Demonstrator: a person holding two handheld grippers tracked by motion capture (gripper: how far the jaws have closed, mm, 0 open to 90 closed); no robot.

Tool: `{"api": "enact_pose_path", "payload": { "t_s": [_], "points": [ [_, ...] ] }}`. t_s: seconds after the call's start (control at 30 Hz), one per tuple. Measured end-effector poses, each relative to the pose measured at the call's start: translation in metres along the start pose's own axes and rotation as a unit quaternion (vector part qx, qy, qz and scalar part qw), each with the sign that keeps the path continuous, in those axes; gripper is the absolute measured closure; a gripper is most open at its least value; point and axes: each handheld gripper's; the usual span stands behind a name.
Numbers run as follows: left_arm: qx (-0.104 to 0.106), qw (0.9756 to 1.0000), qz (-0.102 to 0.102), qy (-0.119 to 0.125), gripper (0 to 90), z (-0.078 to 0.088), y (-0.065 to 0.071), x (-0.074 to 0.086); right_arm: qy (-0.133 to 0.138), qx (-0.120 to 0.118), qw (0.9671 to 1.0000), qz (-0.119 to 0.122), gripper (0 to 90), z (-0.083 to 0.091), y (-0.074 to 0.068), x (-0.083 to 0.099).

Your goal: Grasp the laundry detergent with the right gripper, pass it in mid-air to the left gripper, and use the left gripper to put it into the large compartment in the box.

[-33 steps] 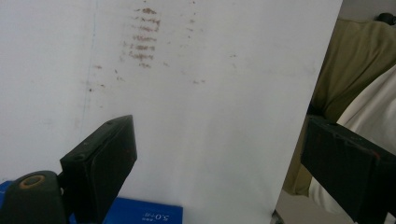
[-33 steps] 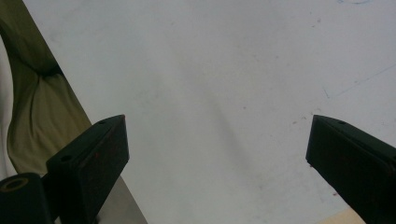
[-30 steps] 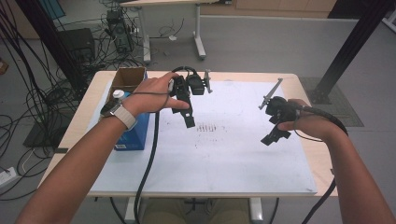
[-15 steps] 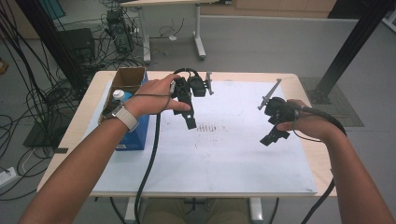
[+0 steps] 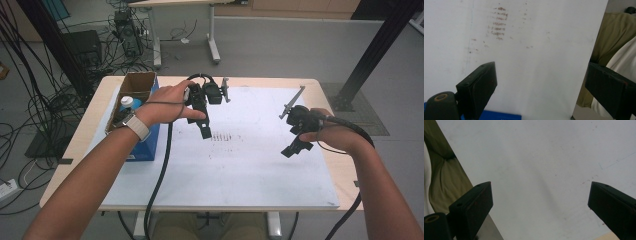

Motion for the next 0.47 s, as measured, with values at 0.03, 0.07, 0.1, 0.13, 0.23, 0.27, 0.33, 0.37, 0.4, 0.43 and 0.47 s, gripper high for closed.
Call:
{"api": "enact_pose_path", "payload": {
  "t_s": [0.03, 0.07, 0.1, 0.13, 0.23, 0.27, 0.33, 0.37, 0.4, 0.43, 0.47],
  "points": [
    [0.000, 1.0000, -0.001, 0.000, 11.0, 0.0001, -0.0004, 0.0002, 0.000, 0.000, 1.0000, 0.001, 5.8, 0.0000, 0.0000, 0.0000],
    [0.001, 1.0000, 0.001, 0.000, 11.0, 0.0000, -0.0003, 0.0006, 0.000, 0.000, 1.0000, 0.001, 5.8, 0.0002, -0.0003, -0.0002],
    [-0.001, 1.0000, 0.001, 0.000, 11.0, 0.0001, -0.0004, 0.0009, 0.001, -0.001, 1.0000, 0.001, 5.8, 0.0004, -0.0004, -0.0004],
    [0.000, 1.0000, 0.002, 0.002, 11.1, 0.0001, -0.0006, 0.0014, 0.000, 0.000, 1.0000, 0.002, 5.8, 0.0005, -0.0003, -0.0006],
    [0.000, 1.0000, 0.003, 0.003, 11.1, 0.0007, -0.0007, 0.0027, 0.001, 0.001, 1.0000, 0.002, 5.8, 0.0010, -0.0007, -0.0014],
    [0.000, 1.0000, 0.004, 0.003, 11.1, 0.0011, -0.0006, 0.0030, 0.001, 0.001, 1.0000, 0.003, 5.8, 0.0009, -0.0006, -0.0017],
    [0.001, 1.0000, 0.004, 0.005, 11.1, 0.0018, -0.0006, 0.0038, 0.000, 0.001, 1.0000, 0.003, 5.8, 0.0008, -0.0011, -0.0026],
    [0.000, 1.0000, 0.005, 0.006, 11.0, 0.0021, -0.0004, 0.0042, 0.001, 0.001, 1.0000, 0.004, 5.8, 0.0007, -0.0012, -0.0029],
    [0.000, 1.0000, 0.004, 0.007, 11.0, 0.0026, -0.0003, 0.0046, 0.001, 0.001, 1.0000, 0.004, 5.8, 0.0005, -0.0013, -0.0031],
    [0.000, 1.0000, 0.005, 0.009, 11.0, 0.0028, -0.0004, 0.0049, 0.000, 0.001, 1.0000, 0.003, 5.8, 0.0004, -0.0015, -0.0032],
    [0.000, 0.9999, 0.005, 0.009, 11.0, 0.0028, -0.0004, 0.0053, 0.000, 0.001, 1.0000, 0.004, 5.8, 0.0003, -0.0015, -0.0033]
  ]
}}
Point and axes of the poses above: each handheld gripper's, and its own axes: z roughly backward along the jaws, x roughly out of its underside, y roughly to its right, and after that the axes turned 11 degrees about z, right-handed
